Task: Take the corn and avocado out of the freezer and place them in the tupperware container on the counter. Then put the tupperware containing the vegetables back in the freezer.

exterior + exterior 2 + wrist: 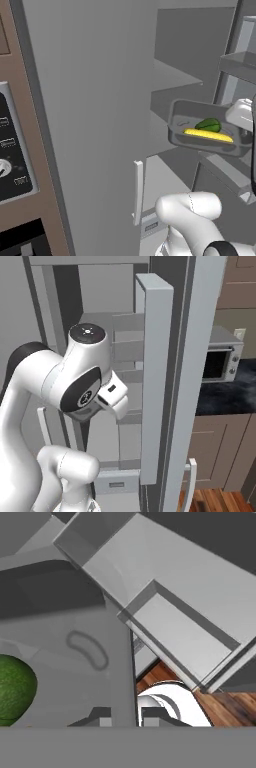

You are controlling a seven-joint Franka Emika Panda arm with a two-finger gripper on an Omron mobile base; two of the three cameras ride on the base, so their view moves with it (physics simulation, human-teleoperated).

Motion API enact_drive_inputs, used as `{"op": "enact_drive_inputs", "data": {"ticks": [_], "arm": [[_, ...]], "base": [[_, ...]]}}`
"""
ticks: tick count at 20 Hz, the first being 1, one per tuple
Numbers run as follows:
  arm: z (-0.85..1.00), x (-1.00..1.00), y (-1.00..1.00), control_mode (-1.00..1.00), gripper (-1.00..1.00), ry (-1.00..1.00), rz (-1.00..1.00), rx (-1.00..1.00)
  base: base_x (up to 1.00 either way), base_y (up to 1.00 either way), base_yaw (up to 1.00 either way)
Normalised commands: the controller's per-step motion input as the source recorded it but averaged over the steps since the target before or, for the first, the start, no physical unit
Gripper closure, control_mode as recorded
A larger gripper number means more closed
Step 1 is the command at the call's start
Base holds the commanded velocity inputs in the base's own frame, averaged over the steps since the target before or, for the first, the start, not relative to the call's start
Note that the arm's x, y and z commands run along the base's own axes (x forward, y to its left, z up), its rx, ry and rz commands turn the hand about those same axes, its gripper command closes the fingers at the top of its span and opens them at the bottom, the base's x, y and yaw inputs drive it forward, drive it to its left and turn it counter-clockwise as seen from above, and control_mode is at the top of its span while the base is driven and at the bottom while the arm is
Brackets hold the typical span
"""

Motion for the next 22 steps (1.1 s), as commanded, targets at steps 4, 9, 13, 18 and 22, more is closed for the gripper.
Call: {"op": "enact_drive_inputs", "data": {"ticks": [4, 9, 13, 18, 22], "arm": [[0.16, -0.4, 0.22, -1.0, 1.0, -0.11, -0.03, -0.01], [0.27, -0.46, 0.05, -1.0, 1.0, -0.07, -0.31, 0.03], [0.19, 0.02, 0.05, -1.0, 1.0, 0.0, -0.43, 0.06], [0.22, 0.34, 0.23, -1.0, 1.0, 0.0, -0.38, 0.13], [0.19, 0.43, 0.2, -1.0, 1.0, 0.0, -0.29, 0.18]], "base": [[0.0, 0.0, 0.0], [0.0, 0.0, 0.0], [0.0, 0.0, 0.0], [0.0, 0.0, 0.0], [0.0, 0.0, 0.0]]}}
